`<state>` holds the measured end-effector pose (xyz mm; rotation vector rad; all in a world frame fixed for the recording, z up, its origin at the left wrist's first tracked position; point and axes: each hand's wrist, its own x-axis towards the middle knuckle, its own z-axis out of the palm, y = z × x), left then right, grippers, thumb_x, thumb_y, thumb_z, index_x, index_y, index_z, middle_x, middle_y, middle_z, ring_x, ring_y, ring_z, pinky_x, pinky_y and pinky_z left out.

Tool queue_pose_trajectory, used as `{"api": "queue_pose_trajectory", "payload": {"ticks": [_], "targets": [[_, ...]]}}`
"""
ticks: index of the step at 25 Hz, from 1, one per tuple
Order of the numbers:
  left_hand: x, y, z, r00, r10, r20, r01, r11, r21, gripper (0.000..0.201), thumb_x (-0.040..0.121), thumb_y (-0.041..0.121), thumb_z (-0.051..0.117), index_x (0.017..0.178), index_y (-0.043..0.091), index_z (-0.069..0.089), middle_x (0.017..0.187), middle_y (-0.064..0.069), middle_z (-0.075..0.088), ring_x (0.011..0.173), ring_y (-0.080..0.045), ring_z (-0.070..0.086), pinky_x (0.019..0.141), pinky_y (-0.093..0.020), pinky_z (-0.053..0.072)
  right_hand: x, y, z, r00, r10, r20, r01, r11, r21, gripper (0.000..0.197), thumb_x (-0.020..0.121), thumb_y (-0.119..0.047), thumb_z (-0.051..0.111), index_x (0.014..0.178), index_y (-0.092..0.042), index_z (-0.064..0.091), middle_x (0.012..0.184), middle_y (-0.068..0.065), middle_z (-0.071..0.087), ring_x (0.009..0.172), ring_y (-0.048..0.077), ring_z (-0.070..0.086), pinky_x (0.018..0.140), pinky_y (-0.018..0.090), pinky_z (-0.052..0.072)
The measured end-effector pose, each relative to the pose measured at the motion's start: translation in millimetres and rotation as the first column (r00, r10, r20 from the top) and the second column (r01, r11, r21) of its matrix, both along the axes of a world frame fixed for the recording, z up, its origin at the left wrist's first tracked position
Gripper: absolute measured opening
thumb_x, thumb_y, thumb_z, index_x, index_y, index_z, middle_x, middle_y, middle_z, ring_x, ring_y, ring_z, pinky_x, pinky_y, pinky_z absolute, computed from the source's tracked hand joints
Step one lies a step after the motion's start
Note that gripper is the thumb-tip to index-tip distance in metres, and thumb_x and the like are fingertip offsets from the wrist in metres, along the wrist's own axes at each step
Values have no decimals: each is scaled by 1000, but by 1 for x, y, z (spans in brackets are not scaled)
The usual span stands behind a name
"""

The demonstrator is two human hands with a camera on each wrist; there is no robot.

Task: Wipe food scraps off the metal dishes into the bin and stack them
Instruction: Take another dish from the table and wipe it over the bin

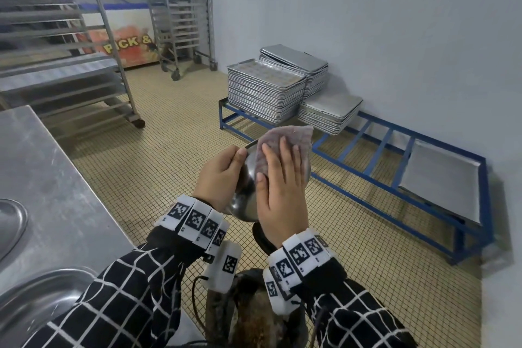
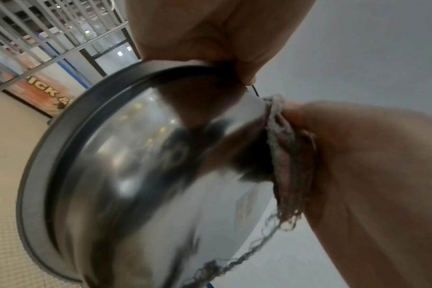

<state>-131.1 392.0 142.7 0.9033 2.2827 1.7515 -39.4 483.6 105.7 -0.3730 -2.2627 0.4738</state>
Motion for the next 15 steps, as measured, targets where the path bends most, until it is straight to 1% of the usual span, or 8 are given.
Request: {"api": "queue_pose_trajectory", "payload": {"ticks": [3,6,8,10,11,12,13,15], "targets": [[2,-4,-3,1000,-9,4,8,999,41,32,99,30,44,68,24,52,62,7,50,58,-7,44,62,-27,37,-8,10,7,994,-109,-20,108,992,-61,54,98,-40,25,148,-19,30,157,3,23,147,21,9,120,43,12],[-1,-12,-7,999,-14,37,12,999,39,36,98,42,42,79,18,61,73,-7,61,71,-20,57,70,-36,48,-4,25,7,991,-105,-81,65,917,-393,54,100,-45,23,150,-23,24,156,-4,23,144,15,21,114,39,28],[-4,-15,-7,990,-1,142,-10,997,80,40,96,49,43,89,17,65,84,-11,68,81,-28,65,77,-43,53,3,41,-3,981,-123,-148,-1,767,-642,47,101,-45,26,145,-30,34,148,-7,38,132,10,38,104,33,37],[-6,-18,-6,967,-3,256,-33,990,135,36,96,46,43,90,19,67,85,-8,70,79,-25,67,75,-40,56,9,59,-17,971,-169,-172,-61,516,-854,38,99,-48,33,131,-35,48,127,-3,56,105,14,56,87,33,46],[-6,-19,-5,959,-4,285,-39,989,144,36,96,44,44,89,18,68,84,-8,70,77,-24,66,74,-38,56,12,65,-24,970,-183,-158,-73,402,-913,36,96,-50,37,124,-33,53,115,0,60,93,16,59,80,33,47],[-6,-20,-6,956,-6,294,-38,989,143,37,96,42,44,89,15,68,84,-11,70,77,-25,66,74,-37,55,15,69,-30,969,-188,-158,-87,340,-936,34,94,-50,40,115,-31,58,105,2,63,88,20,60,79,36,48],[-7,-21,-8,957,-7,290,-36,989,143,38,96,41,44,92,12,68,87,-14,70,78,-27,65,76,-37,54,18,71,-35,965,-195,-173,-102,329,-939,27,92,-49,44,105,-34,62,99,1,65,91,22,62,84,39,49],[-9,-23,-16,969,10,247,-41,992,119,35,98,36,44,97,9,66,90,-15,67,80,-25,61,78,-36,51,23,70,-34,962,-201,-185,-91,400,-912,22,92,-49,45,88,-40,65,90,-5,66,93,22,62,87,43,48]]}}
